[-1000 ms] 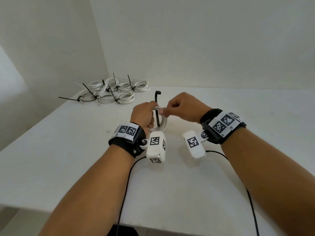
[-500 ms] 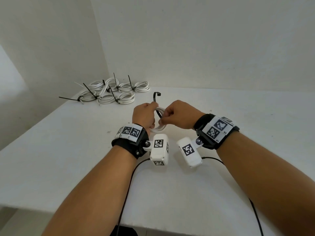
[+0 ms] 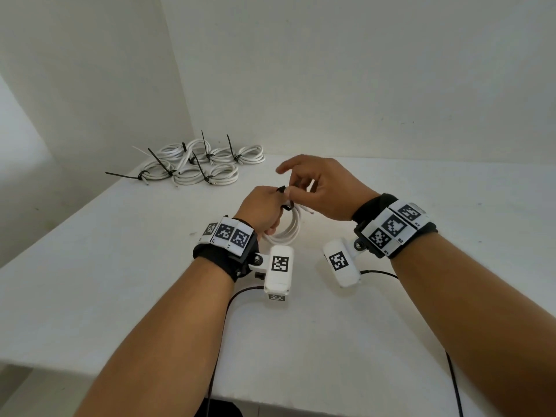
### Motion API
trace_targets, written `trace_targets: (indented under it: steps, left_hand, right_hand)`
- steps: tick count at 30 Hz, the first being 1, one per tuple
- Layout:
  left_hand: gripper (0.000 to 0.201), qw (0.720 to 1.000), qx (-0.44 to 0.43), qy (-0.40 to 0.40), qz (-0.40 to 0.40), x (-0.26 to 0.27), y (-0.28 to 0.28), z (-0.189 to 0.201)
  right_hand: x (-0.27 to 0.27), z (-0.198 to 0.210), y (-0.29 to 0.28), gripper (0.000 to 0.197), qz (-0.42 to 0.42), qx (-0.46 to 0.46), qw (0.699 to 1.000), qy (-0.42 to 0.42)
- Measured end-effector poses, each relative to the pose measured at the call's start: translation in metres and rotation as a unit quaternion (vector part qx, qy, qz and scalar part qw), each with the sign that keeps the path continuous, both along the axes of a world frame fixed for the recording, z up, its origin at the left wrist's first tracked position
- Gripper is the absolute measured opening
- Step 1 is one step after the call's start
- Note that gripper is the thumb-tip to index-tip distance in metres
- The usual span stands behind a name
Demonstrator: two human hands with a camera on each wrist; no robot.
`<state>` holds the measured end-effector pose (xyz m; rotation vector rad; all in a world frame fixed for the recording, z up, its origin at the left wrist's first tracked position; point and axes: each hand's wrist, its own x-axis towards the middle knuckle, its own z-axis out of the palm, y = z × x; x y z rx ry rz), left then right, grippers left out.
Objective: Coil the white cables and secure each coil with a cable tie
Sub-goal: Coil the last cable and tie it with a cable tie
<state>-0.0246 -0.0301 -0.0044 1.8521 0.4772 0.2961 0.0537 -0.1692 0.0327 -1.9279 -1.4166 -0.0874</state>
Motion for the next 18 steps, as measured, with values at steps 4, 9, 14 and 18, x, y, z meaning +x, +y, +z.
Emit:
trace_targets:
  steps: [4, 9, 14, 18]
  left_hand:
    - [0.025, 0.997, 0.059, 0.037, -0.034, -0.0018, -0.0032, 0.0016]
    - [0.020, 0.997, 0.048, 0.034, -0.047, -0.0028, -0.0041, 0.0035]
    - [0.019, 0.998, 0.032, 0.016, -0.061, -0.0039, -0.0020, 0.0030]
    - [0.019, 0.996, 0.058, -0.043, -0.060, -0.0067, -0.0071, 0.0058]
  right_hand:
    - [-0.0024, -0.0064, 0.0021, 0.014, 0.015, 0.012, 1.000, 0.012]
    - [-0.0004, -0.0044, 0.0033, 0.021, -0.009, 0.028, 1.000, 0.003]
    - [-0.0060, -0.0004, 0.0045, 0.028, -0.031, 0.033, 0.998, 0.044]
    - [-0.0017, 0.0022, 0.0022, 0.024, -0.092, 0.083, 0.987, 0.104]
